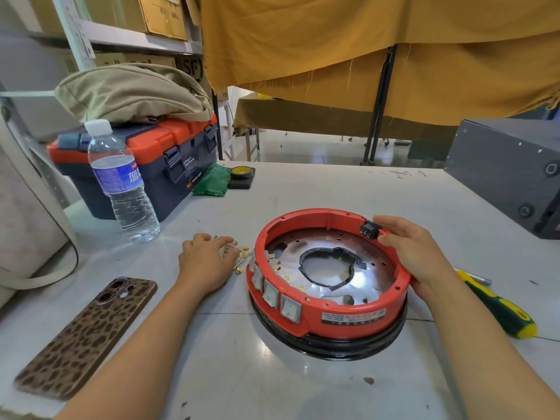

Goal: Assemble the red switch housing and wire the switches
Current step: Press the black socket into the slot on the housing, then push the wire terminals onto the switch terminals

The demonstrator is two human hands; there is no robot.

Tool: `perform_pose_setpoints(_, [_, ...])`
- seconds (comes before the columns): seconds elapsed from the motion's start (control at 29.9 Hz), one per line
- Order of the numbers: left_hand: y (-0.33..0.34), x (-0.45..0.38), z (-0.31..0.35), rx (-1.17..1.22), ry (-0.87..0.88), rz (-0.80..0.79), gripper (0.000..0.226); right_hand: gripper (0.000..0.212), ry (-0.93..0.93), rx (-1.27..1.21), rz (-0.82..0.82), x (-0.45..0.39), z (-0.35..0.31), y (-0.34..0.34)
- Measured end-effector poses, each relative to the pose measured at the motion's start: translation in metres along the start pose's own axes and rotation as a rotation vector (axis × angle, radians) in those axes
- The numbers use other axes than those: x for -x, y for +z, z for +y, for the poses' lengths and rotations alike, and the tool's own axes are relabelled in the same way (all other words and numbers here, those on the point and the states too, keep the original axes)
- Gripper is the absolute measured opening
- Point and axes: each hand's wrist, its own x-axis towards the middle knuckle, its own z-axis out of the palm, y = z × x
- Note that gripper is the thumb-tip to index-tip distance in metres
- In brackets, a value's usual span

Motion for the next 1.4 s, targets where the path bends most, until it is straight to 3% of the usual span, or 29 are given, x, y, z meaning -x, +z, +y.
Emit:
perform_pose_setpoints(0.17, [0.004,-0.002,-0.004,-0.096,0.047,-0.097,0.047,0.039,-0.004,0.009,0.002,-0.001,0.002,0.0])
perform_pose_setpoints(0.4, [-0.001,-0.002,-0.003,0.036,0.09,-0.084,0.046,0.039,-0.005,0.018,0.0,0.0,0.002,-0.001])
perform_pose_setpoints(0.8, [-0.017,0.005,-0.001,0.986,0.129,0.032,0.03,0.038,-0.004,0.018,-0.004,0.001,0.001,-0.001])
perform_pose_setpoints(1.4, [-0.033,0.005,0.001,1.629,0.123,0.135,0.035,0.038,-0.005,-0.004,-0.013,0.003,0.0,0.0])
